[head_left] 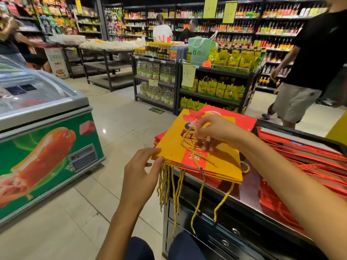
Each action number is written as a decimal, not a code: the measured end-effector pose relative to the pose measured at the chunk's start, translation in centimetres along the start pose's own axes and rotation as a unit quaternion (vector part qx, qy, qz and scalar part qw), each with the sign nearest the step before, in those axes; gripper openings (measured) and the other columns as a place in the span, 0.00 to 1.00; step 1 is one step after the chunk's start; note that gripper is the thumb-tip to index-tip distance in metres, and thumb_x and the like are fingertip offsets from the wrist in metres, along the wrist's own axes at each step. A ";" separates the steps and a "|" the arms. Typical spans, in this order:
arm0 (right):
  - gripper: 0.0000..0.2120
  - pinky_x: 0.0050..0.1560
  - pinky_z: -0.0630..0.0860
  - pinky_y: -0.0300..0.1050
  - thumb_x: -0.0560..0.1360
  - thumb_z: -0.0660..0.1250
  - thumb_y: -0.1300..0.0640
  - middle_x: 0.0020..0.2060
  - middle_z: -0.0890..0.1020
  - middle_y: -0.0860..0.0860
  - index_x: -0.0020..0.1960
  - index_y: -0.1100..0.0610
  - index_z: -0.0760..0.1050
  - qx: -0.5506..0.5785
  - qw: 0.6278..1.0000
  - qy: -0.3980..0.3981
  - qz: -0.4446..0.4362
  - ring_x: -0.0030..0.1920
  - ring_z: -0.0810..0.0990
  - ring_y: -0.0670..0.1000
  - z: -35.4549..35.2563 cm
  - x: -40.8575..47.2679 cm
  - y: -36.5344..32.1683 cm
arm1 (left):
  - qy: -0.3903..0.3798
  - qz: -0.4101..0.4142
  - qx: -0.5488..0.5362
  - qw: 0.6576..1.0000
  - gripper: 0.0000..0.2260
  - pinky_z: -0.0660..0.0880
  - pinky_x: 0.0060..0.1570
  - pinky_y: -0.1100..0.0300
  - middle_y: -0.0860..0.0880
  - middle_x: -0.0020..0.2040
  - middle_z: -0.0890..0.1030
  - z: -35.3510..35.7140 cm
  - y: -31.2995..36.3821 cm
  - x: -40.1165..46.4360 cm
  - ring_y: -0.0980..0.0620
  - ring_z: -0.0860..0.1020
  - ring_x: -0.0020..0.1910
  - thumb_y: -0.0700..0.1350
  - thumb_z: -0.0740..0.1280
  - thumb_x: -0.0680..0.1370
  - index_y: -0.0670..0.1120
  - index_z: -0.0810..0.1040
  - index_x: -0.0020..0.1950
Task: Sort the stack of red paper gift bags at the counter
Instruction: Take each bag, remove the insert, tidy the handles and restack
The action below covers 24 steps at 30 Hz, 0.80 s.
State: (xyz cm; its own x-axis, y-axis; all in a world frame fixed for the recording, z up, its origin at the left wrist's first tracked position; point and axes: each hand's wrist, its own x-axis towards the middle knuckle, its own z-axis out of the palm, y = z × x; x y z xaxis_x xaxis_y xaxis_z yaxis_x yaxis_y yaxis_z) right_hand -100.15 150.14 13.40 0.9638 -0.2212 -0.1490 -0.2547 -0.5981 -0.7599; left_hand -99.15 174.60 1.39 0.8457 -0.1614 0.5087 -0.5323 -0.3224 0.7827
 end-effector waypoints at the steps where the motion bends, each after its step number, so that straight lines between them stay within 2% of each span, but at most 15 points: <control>1: 0.11 0.38 0.80 0.52 0.78 0.74 0.54 0.46 0.85 0.58 0.57 0.54 0.76 -0.063 0.998 0.018 -0.018 0.39 0.85 0.57 -0.1 0.1 0.2 | 0.000 0.001 -0.001 1.000 0.11 0.79 0.52 0.62 0.56 0.60 0.82 0.0 0.0 0.0 0.58 0.79 0.58 0.49 0.69 0.81 0.51 0.83 0.62; 3: 0.13 0.42 0.79 0.52 0.76 0.75 0.52 0.50 0.81 0.51 0.57 0.49 0.75 -0.155 0.983 0.055 -0.079 0.45 0.82 0.53 -0.1 -0.3 0.2 | -0.001 0.005 0.002 1.000 0.11 0.79 0.53 0.62 0.56 0.60 0.81 0.0 -0.2 0.0 0.58 0.78 0.58 0.50 0.69 0.81 0.51 0.83 0.62; 6: 0.16 0.45 0.77 0.47 0.74 0.77 0.55 0.54 0.74 0.46 0.57 0.47 0.74 -0.191 0.962 0.043 -0.192 0.51 0.78 0.52 -0.6 -1.6 0.2 | -0.004 0.009 0.004 1.000 0.12 0.78 0.55 0.63 0.56 0.61 0.80 0.0 -0.3 -0.1 0.59 0.77 0.60 0.51 0.68 0.81 0.51 0.83 0.63; 9: 0.21 0.47 0.75 0.43 0.73 0.77 0.60 0.56 0.73 0.46 0.59 0.41 0.76 -0.203 0.940 -0.093 -0.258 0.52 0.76 0.49 -1.4 -3.0 0.1 | -0.011 0.021 0.007 1.000 0.12 0.75 0.56 0.67 0.56 0.63 0.78 0.0 -0.3 -0.1 0.60 0.77 0.61 0.51 0.69 0.81 0.51 0.82 0.64; 11: 0.22 0.51 0.72 0.37 0.72 0.77 0.60 0.59 0.74 0.45 0.60 0.39 0.79 -0.202 0.925 -0.202 -0.252 0.56 0.75 0.47 -1.5 -3.4 0.0 | -0.016 0.028 0.013 0.999 0.12 0.74 0.57 0.68 0.57 0.65 0.77 0.0 -0.4 0.0 0.61 0.76 0.61 0.51 0.69 0.81 0.52 0.82 0.64; 13: 0.19 0.54 0.70 0.36 0.73 0.78 0.57 0.61 0.74 0.44 0.59 0.39 0.82 -0.199 0.914 -0.253 -0.246 0.58 0.75 0.46 -1.1 -3.5 0.1 | -0.022 0.037 0.027 0.999 0.12 0.74 0.58 0.67 0.58 0.66 0.77 0.1 -0.5 0.1 0.60 0.77 0.61 0.51 0.69 0.81 0.52 0.82 0.63; 16: 0.11 0.56 0.72 0.44 0.72 0.79 0.51 0.57 0.76 0.43 0.52 0.41 0.85 -0.204 0.914 -0.255 -0.241 0.57 0.75 0.47 -0.5 -2.8 0.7 | -0.030 0.049 0.027 0.998 0.09 0.75 0.59 0.67 0.57 0.63 0.80 0.2 -0.4 0.2 0.60 0.78 0.59 0.48 0.70 0.81 0.51 0.85 0.59; 19: 0.06 0.54 0.73 0.46 0.72 0.78 0.48 0.51 0.79 0.46 0.48 0.45 0.86 -0.189 0.925 -0.234 -0.232 0.53 0.77 0.49 -0.2 -2.5 1.1 | -0.029 0.051 0.022 0.998 0.08 0.75 0.59 0.66 0.56 0.61 0.81 0.2 -0.3 0.2 0.61 0.79 0.58 0.47 0.71 0.81 0.50 0.86 0.58; 24: 0.01 0.47 0.75 0.40 0.78 0.73 0.56 0.44 0.85 0.47 0.49 0.52 0.84 -0.129 0.942 -0.163 -0.263 0.45 0.81 0.48 0.5 -2.4 0.4 | -0.031 0.057 0.023 0.998 0.08 0.75 0.60 0.64 0.57 0.61 0.81 0.0 -0.2 0.0 0.59 0.79 0.60 0.48 0.72 0.80 0.50 0.86 0.58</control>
State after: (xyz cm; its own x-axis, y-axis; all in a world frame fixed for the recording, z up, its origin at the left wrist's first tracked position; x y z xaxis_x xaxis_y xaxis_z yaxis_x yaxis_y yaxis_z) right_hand -102.47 150.86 13.14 0.9247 0.3804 -0.0134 0.2939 -0.7360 -0.6098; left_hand -98.99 174.68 1.21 0.7809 -0.2563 0.5697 -0.6245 -0.3412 0.7026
